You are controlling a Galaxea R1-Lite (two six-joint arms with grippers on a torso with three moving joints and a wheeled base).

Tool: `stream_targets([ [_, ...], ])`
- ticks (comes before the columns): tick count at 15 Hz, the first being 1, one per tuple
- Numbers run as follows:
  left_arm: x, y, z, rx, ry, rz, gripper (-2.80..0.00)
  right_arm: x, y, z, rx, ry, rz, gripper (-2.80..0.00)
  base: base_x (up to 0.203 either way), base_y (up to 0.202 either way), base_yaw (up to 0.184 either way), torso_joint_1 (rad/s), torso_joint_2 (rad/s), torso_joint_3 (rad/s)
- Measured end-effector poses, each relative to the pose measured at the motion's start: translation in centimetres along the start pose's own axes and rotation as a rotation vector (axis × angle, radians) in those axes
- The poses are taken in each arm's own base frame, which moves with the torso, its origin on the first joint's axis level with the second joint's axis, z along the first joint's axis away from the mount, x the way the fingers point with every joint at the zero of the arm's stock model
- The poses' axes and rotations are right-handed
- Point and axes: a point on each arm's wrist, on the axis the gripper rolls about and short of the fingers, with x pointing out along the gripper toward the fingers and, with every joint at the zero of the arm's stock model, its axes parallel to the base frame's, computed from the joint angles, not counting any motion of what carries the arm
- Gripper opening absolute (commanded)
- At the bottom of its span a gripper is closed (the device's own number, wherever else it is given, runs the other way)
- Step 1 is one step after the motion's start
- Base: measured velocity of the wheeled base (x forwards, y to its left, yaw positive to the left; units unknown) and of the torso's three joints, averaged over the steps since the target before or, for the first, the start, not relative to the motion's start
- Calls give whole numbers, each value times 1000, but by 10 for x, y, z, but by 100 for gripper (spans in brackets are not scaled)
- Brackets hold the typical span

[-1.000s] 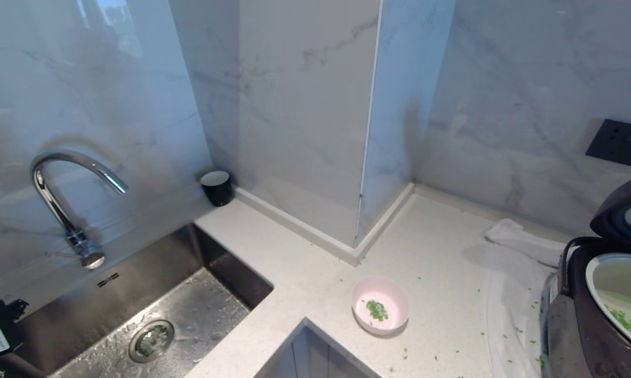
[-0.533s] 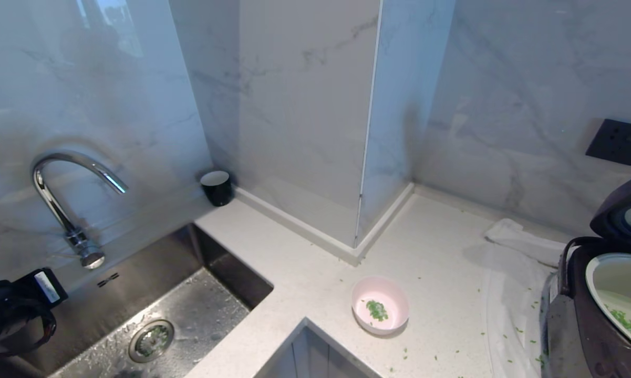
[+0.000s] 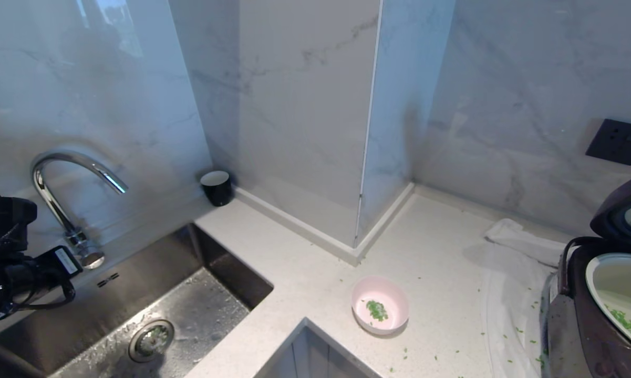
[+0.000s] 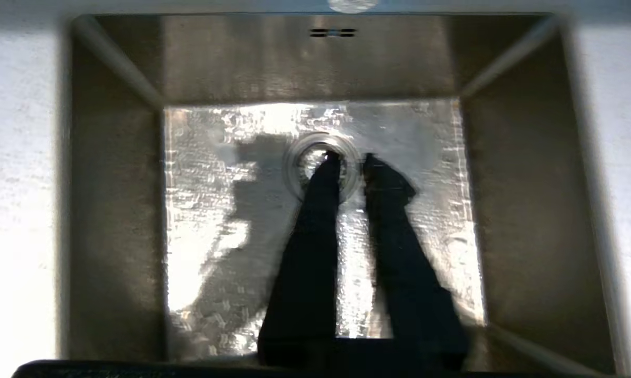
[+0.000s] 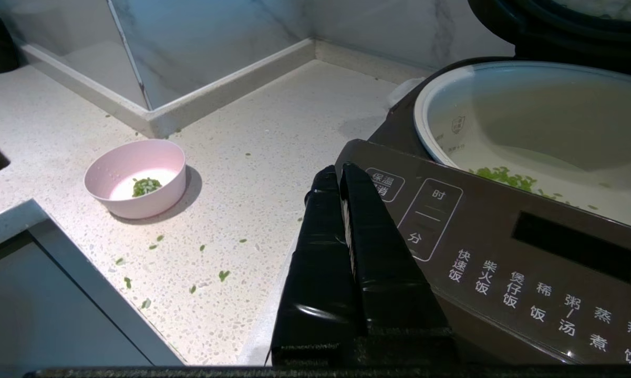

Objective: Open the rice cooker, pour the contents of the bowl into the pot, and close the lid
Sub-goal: Turn on the tap

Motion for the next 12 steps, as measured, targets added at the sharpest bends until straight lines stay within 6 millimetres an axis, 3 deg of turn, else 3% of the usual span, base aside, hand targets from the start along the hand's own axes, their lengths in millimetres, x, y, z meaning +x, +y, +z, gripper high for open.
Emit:
stream_targets([
  [4, 27, 8, 3, -44, 6, 76, 0, 0, 0, 0, 0, 0, 0, -280, 0, 0, 0, 0, 0, 0],
  [12, 100, 0, 14, -146, -235, 87, 0, 0, 0, 0, 0, 0, 0, -280, 0, 0, 0, 0, 0, 0],
])
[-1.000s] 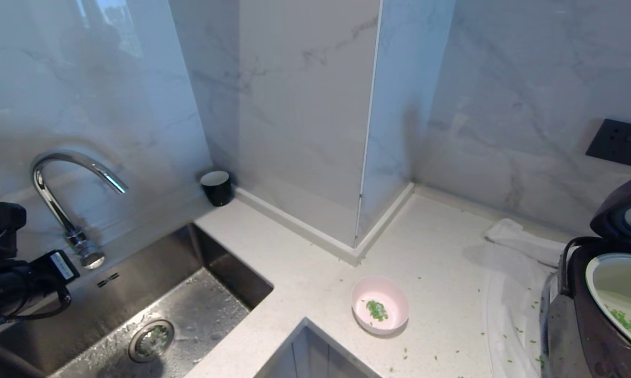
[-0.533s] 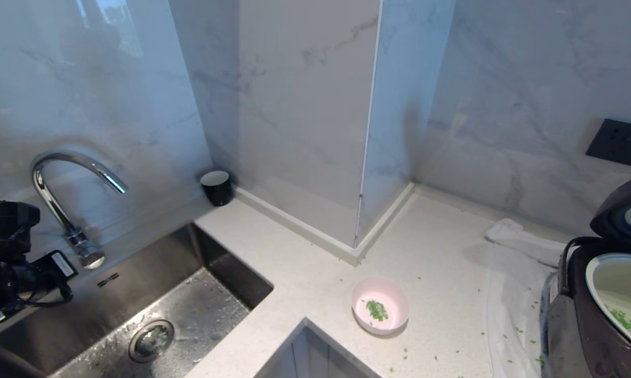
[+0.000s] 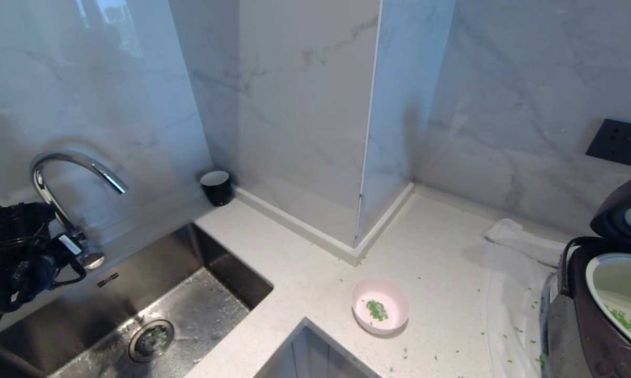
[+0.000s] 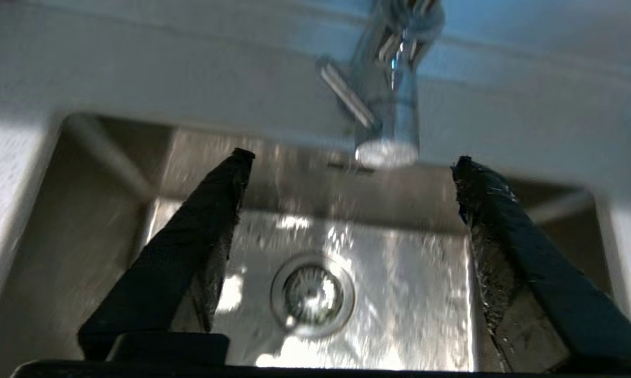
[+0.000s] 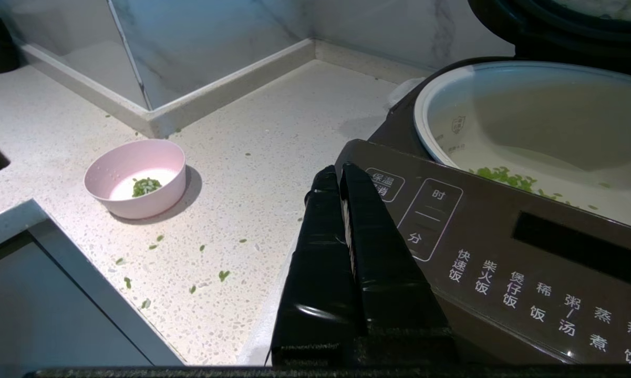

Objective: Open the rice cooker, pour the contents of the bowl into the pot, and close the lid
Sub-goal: Turn on the tap

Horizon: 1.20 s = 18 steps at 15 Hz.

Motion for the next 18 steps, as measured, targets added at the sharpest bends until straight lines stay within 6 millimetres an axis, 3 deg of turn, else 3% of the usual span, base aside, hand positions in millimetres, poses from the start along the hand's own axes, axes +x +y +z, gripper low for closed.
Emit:
stream_targets([
  [5, 37, -1, -11, 1, 17, 39, 0, 0, 0, 0, 0, 0, 0, -280, 0, 0, 0, 0, 0, 0],
  [8, 57, 5, -7, -13, 4, 70, 0, 0, 0, 0, 0, 0, 0, -280, 0, 0, 0, 0, 0, 0],
  [15, 73, 5, 0, -22, -2, 87, 0, 0, 0, 0, 0, 0, 0, -280, 0, 0, 0, 0, 0, 0],
  [16, 74, 4, 1, -21, 1, 89, -56, 0, 0, 0, 0, 0, 0, -280, 0, 0, 0, 0, 0, 0],
  [17, 75, 4, 1, -18, 9, 95, -280, 0, 0, 0, 0, 0, 0, -280, 0, 0, 0, 0, 0, 0],
  [18, 76, 3, 2, -17, 14, 99, -280, 0, 0, 0, 0, 0, 0, -280, 0, 0, 0, 0, 0, 0],
])
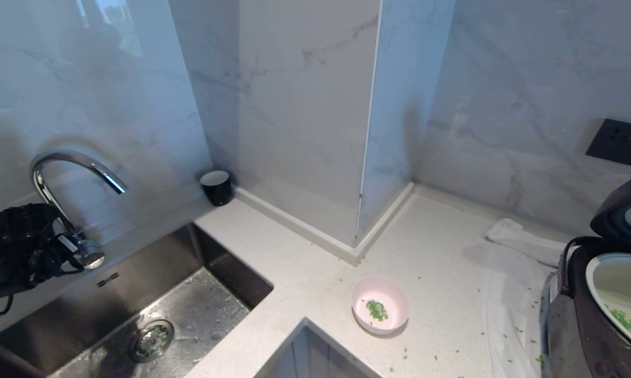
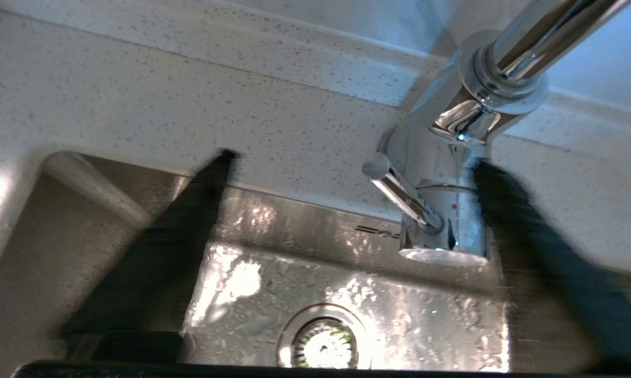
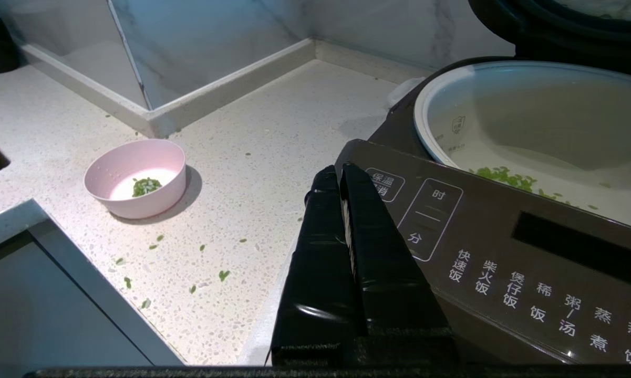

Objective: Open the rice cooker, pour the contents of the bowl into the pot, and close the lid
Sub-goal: Turn on the tap

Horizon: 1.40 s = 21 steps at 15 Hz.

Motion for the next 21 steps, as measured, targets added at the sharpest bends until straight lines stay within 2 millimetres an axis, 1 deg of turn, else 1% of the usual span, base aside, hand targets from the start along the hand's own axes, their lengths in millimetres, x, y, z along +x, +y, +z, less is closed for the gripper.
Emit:
stream_targets([
  [3, 6, 2, 3, -6, -5, 13, -280, 0, 0, 0, 0, 0, 0, -280, 0, 0, 0, 0, 0, 0],
  [8, 12, 4, 2, -11, -7, 18, -280, 0, 0, 0, 0, 0, 0, -280, 0, 0, 0, 0, 0, 0],
  [20, 8, 4, 0, 2, 7, 22, -280, 0, 0, 0, 0, 0, 0, -280, 0, 0, 0, 0, 0, 0],
  [21, 8, 3, -1, 10, 19, 25, 0, 0, 0, 0, 0, 0, 0, -280, 0, 0, 0, 0, 0, 0],
])
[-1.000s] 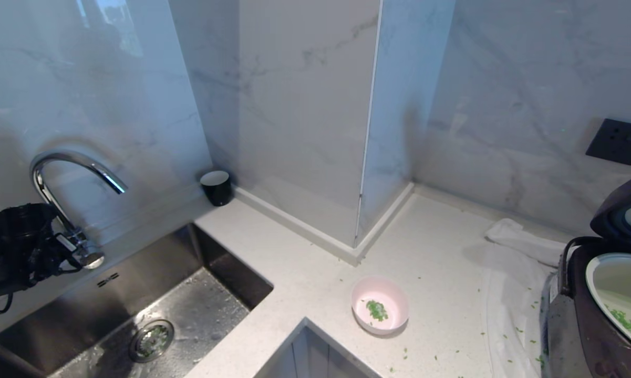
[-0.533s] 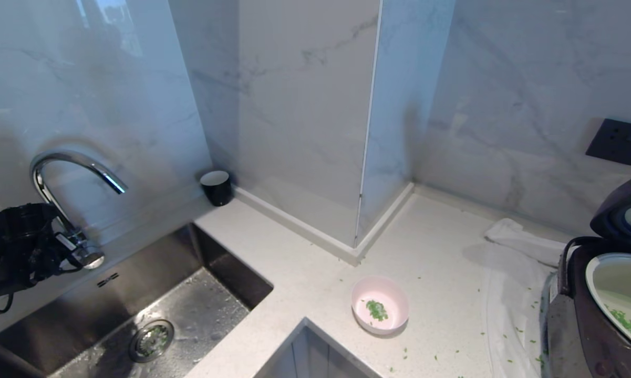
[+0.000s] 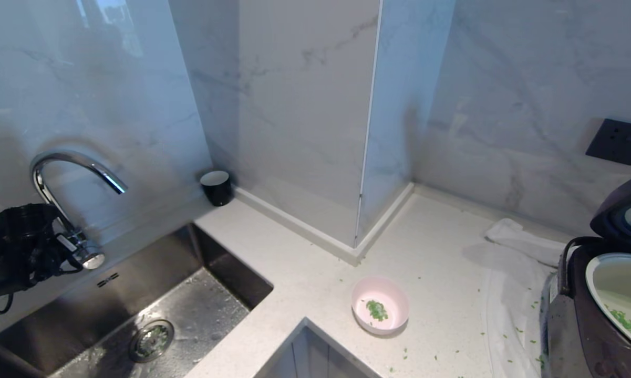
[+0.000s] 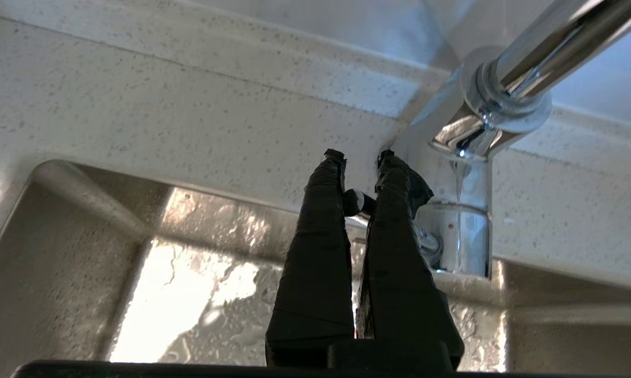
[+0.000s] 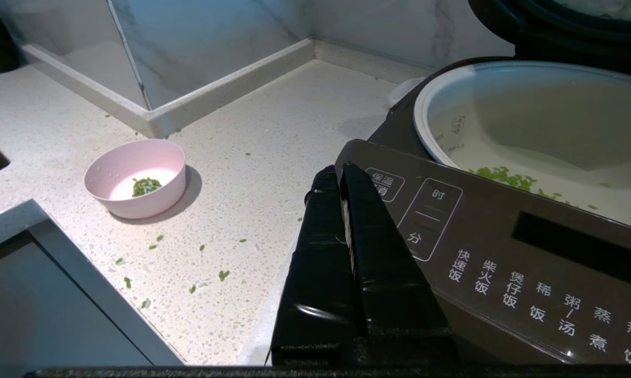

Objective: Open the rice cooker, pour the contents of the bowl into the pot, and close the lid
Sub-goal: Turn on the tap

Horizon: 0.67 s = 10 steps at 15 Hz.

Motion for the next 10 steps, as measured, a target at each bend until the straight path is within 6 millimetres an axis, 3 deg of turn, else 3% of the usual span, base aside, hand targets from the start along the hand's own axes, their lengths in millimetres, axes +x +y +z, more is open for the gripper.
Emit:
stream_targets([
  [10, -1, -4, 3, 0, 13, 3, 0, 0, 0, 0, 0, 0, 0, -280, 0, 0, 0, 0, 0, 0],
])
